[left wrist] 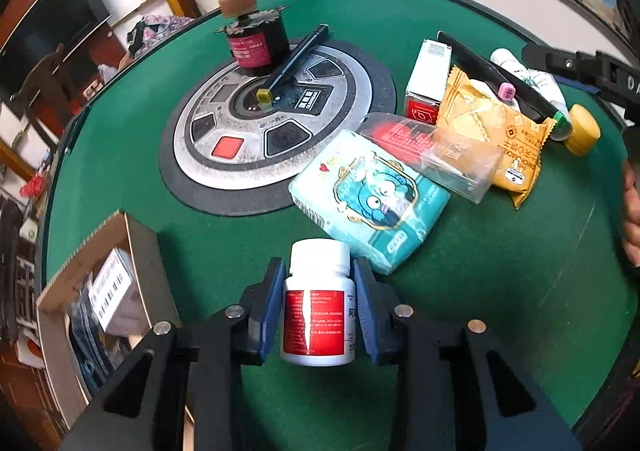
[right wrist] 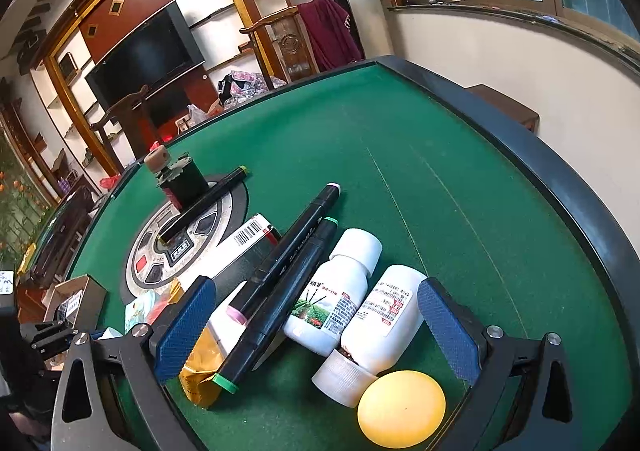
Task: Organize objects
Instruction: 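Grasp the white pill bottle with the left tool while the right tool grasps the tissue pack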
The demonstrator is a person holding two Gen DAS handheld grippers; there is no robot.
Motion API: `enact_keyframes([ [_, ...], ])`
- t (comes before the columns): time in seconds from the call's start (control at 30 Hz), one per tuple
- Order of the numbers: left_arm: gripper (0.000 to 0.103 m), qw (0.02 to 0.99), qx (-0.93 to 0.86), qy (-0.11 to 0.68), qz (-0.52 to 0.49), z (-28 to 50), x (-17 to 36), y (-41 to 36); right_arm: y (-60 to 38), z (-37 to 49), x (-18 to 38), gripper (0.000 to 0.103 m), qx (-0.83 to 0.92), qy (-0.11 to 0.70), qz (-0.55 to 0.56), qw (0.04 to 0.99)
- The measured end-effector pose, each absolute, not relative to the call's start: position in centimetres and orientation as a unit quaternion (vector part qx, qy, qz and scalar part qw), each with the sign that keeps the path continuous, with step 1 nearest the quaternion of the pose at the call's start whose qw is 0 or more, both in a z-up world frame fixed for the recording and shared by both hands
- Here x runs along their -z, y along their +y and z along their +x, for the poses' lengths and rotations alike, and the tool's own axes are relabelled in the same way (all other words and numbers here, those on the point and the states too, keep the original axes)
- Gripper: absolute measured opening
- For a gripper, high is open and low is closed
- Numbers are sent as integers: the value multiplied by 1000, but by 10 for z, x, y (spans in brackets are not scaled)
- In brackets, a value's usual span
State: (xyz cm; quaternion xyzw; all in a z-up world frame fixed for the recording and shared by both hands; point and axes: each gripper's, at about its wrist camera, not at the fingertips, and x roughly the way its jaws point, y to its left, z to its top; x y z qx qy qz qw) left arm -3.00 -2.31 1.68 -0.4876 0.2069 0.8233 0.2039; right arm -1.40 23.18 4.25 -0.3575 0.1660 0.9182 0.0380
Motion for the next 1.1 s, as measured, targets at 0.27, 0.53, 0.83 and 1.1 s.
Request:
enact_keyframes([
  [0.27, 33, 172, -836, 183, -488, -27, -14, -22, 223, -12, -38, 103, -921, 140, -361, 49],
  [0.53, 33, 182, -862, 86, -465, 2, -46, -46, 220, -10, -41, 103, -923, 126, -359, 62],
  [0.83, 33, 213, -889, -42, -404, 64, -94, -96, 156, -11, -94, 102, -916, 124, -367, -104],
  [1.1, 33, 197, -897, -102, -383, 87, -97, -142, 80, -64, -58, 71, -822, 154, -501, -225],
])
